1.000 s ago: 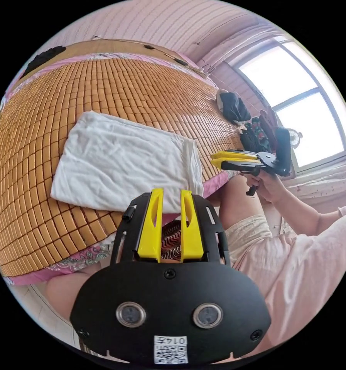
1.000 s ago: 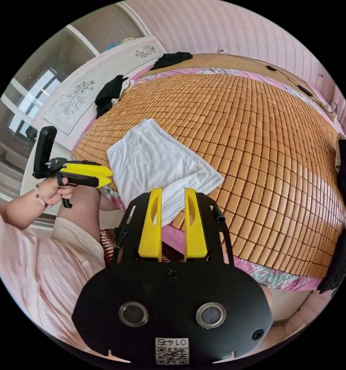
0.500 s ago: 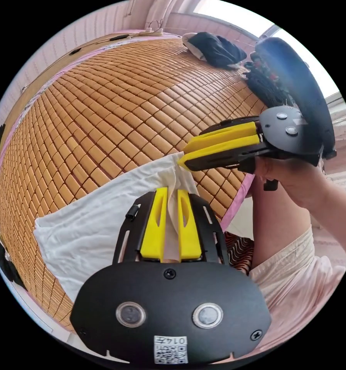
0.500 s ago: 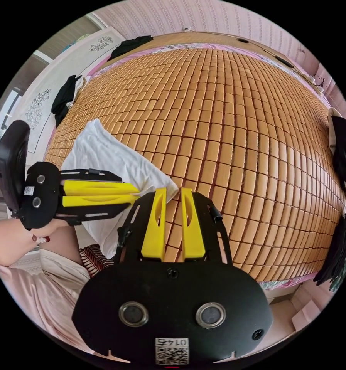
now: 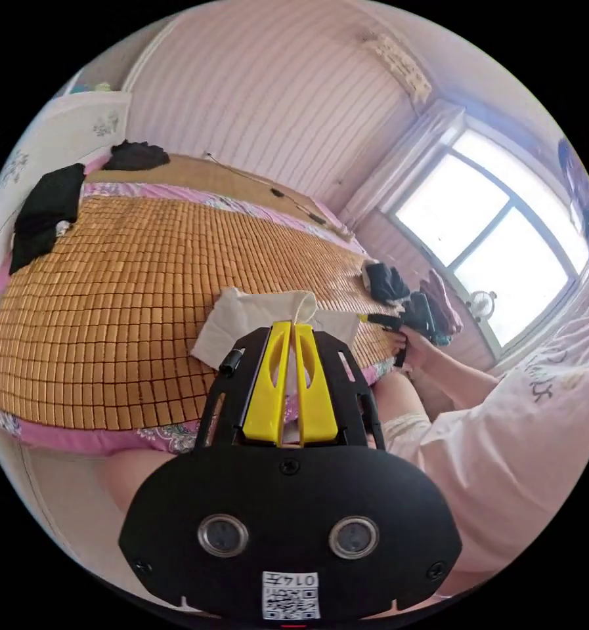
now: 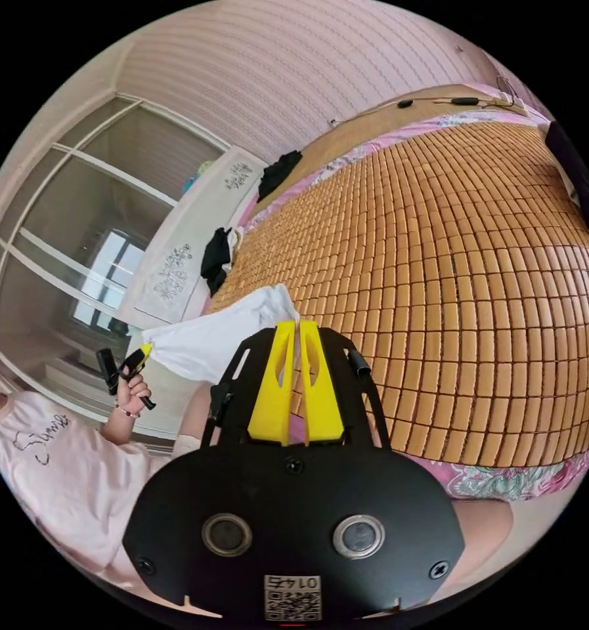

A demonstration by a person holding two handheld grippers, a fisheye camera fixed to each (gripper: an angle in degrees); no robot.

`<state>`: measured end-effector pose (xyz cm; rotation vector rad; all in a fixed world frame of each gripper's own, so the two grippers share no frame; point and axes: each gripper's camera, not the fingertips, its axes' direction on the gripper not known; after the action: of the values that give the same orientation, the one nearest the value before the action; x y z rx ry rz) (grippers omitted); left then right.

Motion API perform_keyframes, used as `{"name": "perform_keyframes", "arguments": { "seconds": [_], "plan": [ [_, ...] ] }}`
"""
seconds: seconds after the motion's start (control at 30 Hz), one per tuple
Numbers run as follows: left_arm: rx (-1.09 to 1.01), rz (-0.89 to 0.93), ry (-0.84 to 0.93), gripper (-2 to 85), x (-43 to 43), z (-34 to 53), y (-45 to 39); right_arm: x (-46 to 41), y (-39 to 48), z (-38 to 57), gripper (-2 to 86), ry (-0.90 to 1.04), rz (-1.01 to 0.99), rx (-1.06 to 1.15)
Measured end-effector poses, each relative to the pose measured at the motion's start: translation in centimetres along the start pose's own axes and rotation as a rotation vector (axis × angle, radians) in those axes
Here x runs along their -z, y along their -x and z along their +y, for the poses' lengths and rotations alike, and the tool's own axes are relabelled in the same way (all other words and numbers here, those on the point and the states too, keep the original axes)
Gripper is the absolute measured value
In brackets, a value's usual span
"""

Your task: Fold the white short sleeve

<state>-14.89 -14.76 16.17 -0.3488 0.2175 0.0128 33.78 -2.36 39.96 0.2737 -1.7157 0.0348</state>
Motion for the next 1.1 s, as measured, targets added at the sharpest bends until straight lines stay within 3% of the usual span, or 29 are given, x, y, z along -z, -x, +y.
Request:
{"name": "perform_keyframes", "arguments": {
  "seconds": [0.03, 0.17, 0.33, 0.47, 0.57, 0.7, 0.87, 1.1],
  "plan": [
    [0.019, 0.008, -0.115, -1.0, 3.0, 0.3, 0.1, 2.6, 1.4, 0.3, 0.4, -0.083, -0.084, -0.018],
    [-0.076, -0.013, -0.29, -1.0, 8.8, -1.6, -1.7, 10.9, 8.7, -1.2, 0.4, -0.336, -0.299, 0.058],
    [-0.23, 0.063, -0.475, -1.0, 14.2, -6.8, -6.2, 21.2, 21.3, -3.4, 0.4, -0.563, -0.362, 0.313],
    [-0.311, 0.105, -0.567, -1.0, 17.9, -8.9, -9.7, 29.4, 31.1, -1.7, 0.2, -0.695, -0.244, 0.488],
    [-0.381, 0.105, -0.565, -1.0, 20.1, -9.1, -12.5, 33.2, 35.5, 1.0, 0.2, -0.701, -0.139, 0.535],
    [-0.417, 0.15, -0.596, -1.0, 23.3, -7.2, -15.0, 36.3, 39.5, 5.4, 0.2, -0.743, -0.167, 0.58],
    [-0.528, 0.156, -0.697, -1.0, 30.0, -6.2, -18.8, 40.6, 50.0, 11.0, 0.2, -0.845, -0.163, 0.812],
    [-0.578, 0.09, -0.692, -1.0, 34.0, -9.4, -21.1, 39.3, 54.9, 8.7, 0.2, -0.787, -0.103, 0.798]
  ]
}}
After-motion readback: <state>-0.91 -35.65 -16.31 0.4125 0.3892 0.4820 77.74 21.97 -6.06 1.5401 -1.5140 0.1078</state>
